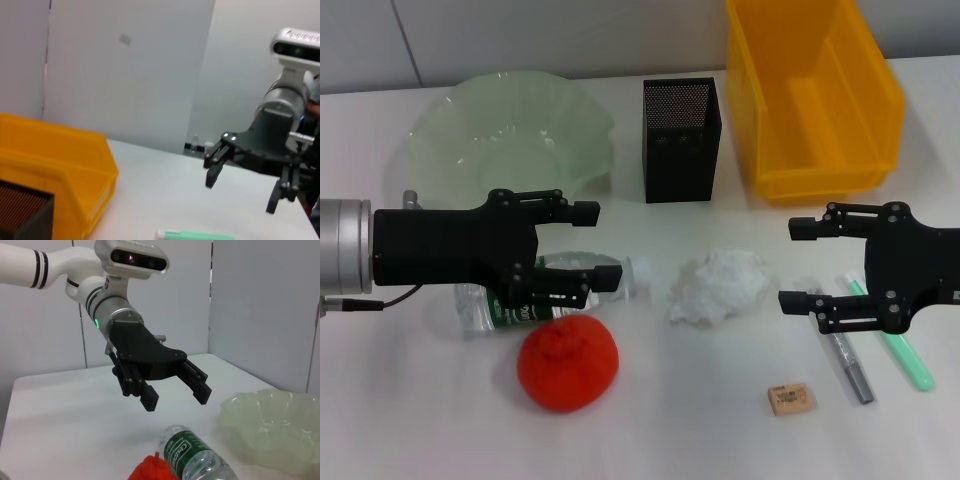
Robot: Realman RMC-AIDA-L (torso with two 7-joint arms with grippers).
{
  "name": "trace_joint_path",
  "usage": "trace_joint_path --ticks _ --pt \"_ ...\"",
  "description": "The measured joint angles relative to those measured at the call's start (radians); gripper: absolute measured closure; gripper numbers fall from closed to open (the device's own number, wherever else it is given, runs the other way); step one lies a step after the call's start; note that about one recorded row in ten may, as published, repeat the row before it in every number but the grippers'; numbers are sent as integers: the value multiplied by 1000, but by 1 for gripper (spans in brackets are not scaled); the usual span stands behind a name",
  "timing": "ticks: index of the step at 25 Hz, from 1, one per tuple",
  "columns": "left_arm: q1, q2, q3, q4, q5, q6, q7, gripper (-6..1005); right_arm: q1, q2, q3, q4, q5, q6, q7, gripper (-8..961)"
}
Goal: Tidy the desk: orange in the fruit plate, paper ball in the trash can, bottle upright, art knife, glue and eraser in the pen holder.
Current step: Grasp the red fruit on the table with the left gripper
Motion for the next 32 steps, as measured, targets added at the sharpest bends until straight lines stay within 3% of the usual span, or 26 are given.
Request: trace_joint_path --ticks 15,23,32 --pt "3 -1 6 6 -46 35 21 186 11 -5 6 35 -5 12 -1 175" --pt "-14 -3 48 -4 -33 -42 25 187 7 -9 33 56 -10 37 -2 175" --pt "53 5 77 5 21 -73 22 192 5 -10 58 90 -12 37 -3 175"
